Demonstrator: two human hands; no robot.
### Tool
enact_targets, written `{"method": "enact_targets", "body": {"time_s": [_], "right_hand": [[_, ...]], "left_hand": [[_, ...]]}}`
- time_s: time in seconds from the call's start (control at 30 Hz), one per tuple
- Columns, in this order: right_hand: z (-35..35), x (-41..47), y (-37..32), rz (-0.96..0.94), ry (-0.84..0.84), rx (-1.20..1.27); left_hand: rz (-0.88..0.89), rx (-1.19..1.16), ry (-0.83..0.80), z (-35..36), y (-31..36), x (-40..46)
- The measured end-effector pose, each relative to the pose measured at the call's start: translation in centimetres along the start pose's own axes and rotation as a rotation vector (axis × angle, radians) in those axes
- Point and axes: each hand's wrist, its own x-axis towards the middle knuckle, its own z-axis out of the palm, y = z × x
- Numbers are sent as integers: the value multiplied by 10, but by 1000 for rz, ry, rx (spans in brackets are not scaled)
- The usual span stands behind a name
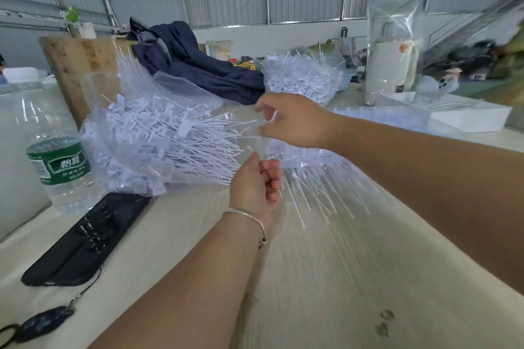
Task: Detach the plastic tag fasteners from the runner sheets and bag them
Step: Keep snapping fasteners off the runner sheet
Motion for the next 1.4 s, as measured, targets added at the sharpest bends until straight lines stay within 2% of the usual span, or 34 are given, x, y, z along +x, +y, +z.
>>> {"method": "enact_targets", "body": {"time_s": [0.07,0.13,0.23,0.37,0.43,0.53,0.63,0.7,0.77,0.93,1.1,1.23,1.4], "right_hand": [[-22,-21,16,87,22,120],[-43,-43,33,170,-9,233],[-66,-75,54,274,-195,282],[-60,-106,70,437,-637,54],[-51,-115,75,466,-709,-100],[-39,-121,83,416,-618,-270],[-30,-124,94,340,-320,-330],[-25,-124,102,324,-204,-288],[-17,-125,108,343,-213,-223],[5,-132,116,290,-190,-260],[10,-135,128,290,-85,-317],[18,-133,130,276,-124,-348],[25,-134,132,245,-151,-285]], "left_hand": [[60,106,-12,2,-2,-2],[168,326,-17,5,-5,-3],[327,685,26,9,-11,-5],[383,993,-7,8,-21,-10],[384,1072,-16,8,-25,-10],[442,1139,-22,6,-28,-9],[549,1261,-18,6,-31,-9],[606,1400,5,10,-32,-5],[606,1495,4,15,-30,2],[471,1590,-40,30,-26,21],[425,1590,54,40,-23,37],[351,1701,122,45,-24,50],[252,1666,166,46,-28,62]]}}
